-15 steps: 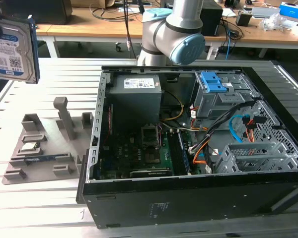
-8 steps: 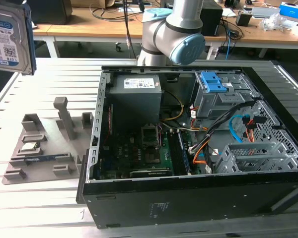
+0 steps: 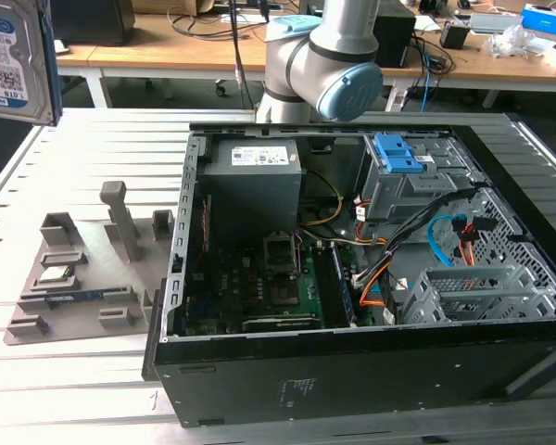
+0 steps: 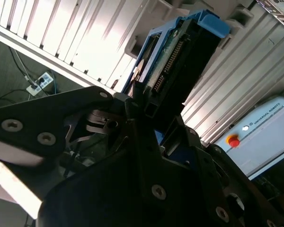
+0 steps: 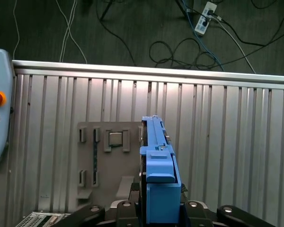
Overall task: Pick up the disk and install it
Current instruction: 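Pick up the disk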
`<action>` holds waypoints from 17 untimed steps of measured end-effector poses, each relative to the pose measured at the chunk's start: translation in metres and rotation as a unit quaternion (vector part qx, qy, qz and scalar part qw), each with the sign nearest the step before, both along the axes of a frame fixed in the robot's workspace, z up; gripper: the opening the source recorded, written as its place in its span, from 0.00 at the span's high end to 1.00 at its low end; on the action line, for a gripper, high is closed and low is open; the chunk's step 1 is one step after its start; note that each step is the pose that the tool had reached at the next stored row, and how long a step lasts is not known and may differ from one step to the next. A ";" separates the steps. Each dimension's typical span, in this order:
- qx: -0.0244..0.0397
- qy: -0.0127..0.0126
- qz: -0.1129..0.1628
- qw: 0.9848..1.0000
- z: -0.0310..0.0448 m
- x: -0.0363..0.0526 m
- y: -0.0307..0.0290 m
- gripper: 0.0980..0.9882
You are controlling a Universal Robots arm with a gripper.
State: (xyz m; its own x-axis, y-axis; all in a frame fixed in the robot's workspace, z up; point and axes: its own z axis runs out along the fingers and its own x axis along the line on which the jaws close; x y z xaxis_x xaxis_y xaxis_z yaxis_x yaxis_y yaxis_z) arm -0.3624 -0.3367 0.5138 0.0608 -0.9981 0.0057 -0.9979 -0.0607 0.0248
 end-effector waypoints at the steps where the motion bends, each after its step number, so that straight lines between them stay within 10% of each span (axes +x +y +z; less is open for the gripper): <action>1: 0.000 0.000 0.000 1.000 0.0034 0.0000 0.0000 0.70; 17: 0.000 0.000 0.000 1.000 0.0482 0.0000 0.0001 0.70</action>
State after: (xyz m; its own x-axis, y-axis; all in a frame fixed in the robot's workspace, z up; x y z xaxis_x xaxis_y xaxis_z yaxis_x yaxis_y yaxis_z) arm -0.3625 -0.3366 0.5620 0.0608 -0.9981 0.0058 -0.9979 -0.0606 0.0248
